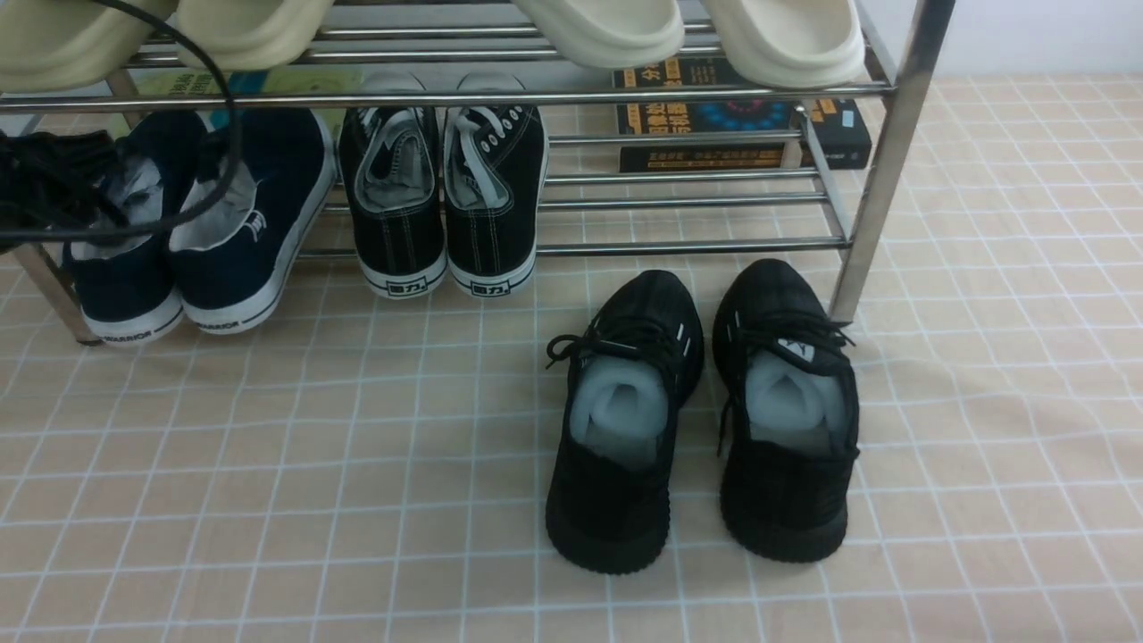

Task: Take the shoes off the shelf from the light coffee tablecloth by hand.
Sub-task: 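Grasp the leftmost shoe on the bottom shelf of the shoe rack with the left gripper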

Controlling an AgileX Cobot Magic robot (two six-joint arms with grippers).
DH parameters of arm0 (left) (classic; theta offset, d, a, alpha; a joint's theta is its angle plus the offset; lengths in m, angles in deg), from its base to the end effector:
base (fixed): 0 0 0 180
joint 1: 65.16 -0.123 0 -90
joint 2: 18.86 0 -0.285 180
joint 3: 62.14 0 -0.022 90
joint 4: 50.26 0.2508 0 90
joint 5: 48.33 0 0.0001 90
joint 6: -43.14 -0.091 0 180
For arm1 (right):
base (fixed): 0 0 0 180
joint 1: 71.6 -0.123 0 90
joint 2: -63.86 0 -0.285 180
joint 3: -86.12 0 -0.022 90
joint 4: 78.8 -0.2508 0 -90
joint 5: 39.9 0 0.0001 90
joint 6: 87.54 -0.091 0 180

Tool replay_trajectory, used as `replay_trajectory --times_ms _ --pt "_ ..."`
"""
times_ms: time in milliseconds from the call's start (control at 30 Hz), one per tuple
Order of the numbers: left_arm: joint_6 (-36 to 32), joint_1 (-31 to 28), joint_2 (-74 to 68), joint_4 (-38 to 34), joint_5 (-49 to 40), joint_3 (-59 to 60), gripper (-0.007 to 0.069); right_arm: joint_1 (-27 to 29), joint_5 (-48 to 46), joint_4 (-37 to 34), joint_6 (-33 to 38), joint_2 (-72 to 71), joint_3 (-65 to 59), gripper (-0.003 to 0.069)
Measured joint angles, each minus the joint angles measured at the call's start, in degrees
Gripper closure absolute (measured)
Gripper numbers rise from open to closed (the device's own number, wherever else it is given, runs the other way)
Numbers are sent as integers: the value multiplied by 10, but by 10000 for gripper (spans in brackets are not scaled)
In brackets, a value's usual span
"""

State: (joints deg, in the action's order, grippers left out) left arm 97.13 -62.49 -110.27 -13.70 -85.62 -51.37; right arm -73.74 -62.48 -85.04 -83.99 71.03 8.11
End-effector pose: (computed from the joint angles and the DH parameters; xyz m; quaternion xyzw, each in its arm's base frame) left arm 0.3193 0.0180 0.3179 -0.2340 0.8758 0.0769 0.4151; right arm 0.0517 0.0057 0.1739 -0.0118 0.8070 0.0393 0.5891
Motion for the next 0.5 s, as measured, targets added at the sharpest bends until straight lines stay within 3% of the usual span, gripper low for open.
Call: replay_trajectory --times_ms 300,500 --pt "106 0 -92 130 23 -9 131 0 0 0 0 0 0 432" --pt "158 0 -141 177 30 -10 132 0 0 0 0 0 0 432"
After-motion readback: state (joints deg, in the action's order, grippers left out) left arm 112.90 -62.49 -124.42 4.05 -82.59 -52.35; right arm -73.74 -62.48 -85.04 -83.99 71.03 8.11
